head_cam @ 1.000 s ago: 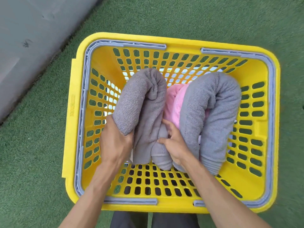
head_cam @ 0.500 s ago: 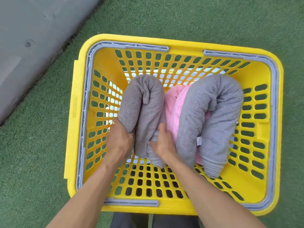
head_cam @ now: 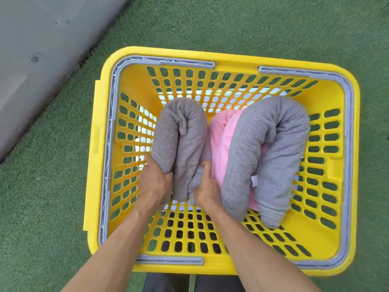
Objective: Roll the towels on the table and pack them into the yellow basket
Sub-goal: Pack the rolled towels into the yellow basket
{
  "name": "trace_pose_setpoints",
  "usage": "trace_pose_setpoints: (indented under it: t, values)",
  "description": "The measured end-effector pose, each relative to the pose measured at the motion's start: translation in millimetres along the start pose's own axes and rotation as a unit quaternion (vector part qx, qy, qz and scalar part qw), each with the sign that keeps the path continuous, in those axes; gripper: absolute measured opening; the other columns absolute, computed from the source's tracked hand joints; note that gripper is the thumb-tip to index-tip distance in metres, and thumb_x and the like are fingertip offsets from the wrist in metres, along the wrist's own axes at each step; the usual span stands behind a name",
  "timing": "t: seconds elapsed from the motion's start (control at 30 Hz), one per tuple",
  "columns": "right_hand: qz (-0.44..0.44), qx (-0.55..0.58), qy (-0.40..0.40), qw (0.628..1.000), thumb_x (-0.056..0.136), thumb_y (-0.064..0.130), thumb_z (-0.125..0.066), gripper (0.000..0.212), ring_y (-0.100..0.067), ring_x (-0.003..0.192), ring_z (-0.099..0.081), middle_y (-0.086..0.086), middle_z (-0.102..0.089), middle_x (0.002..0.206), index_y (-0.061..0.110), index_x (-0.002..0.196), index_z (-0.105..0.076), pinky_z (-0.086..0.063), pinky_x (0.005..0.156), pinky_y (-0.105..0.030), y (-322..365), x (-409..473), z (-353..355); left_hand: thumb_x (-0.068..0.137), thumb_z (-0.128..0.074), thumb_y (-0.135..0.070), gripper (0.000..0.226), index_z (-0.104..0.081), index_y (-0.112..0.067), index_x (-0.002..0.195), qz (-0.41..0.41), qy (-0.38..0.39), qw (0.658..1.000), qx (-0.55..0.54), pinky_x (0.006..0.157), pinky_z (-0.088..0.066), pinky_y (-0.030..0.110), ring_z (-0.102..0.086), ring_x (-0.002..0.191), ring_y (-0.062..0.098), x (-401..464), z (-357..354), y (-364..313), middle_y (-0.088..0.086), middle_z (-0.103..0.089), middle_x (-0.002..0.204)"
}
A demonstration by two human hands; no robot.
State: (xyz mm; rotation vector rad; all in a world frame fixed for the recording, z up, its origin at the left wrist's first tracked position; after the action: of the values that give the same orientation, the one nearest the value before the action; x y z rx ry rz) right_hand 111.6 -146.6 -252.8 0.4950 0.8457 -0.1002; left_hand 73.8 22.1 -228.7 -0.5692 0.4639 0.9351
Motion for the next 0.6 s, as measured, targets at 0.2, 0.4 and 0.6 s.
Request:
trace_pose_setpoints:
  t: [0.2,0.4,0.6]
  values:
    - [0.022,0.015,-0.006,1.0,0.075,0.052,-0.068,0.066,-0.026,0.113,-0.051,-0.007,-0.049,0.12,0.028,0.13,-0.039,-0.047,0.094,-0.042,16,7,26,0.084,-0.063,-0.028,0.051,-0.037,-0.002,0.119,-0.025,0.0,0.999,-0.023,0.069,-0.038,0.037,-0.055,0.093,0.038,-13,8,-5,0.022,-0.054,0.112]
    - [-0.046,0.144,-0.091,0.984,0.077,0.036,-0.069,0.048,-0.035,0.108,-0.057,-0.013,-0.059,0.115,0.012,0.112,-0.047,-0.05,0.088,-0.048,53,28,13,0.086,-0.061,-0.026,0.042,-0.042,-0.001,0.114,-0.054,-0.017,0.997,-0.045,0.066,-0.034,0.034,-0.047,0.082,0.028,-15,16,-7,0.02,-0.054,0.109]
    - [-0.024,0.255,-0.072,0.964,0.08,0.021,-0.064,0.029,-0.023,0.092,-0.064,-0.001,-0.065,0.095,0.024,0.103,-0.048,-0.052,0.083,-0.041,33,9,11,0.085,-0.062,-0.031,0.043,-0.044,-0.004,0.114,-0.051,-0.026,0.997,-0.051,0.067,-0.035,0.034,-0.055,0.089,0.035,-25,32,-4,0.018,-0.058,0.108]
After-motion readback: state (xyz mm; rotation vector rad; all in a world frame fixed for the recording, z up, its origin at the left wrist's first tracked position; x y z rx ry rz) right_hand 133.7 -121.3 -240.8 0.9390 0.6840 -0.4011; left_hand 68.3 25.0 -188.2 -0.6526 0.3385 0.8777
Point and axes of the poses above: each hand's wrist, its own x-axis towards the middle knuckle, its own z-axis out of the back of the hand, y = z × x, the point moved 6 cm from there along x, towards the middle knuckle
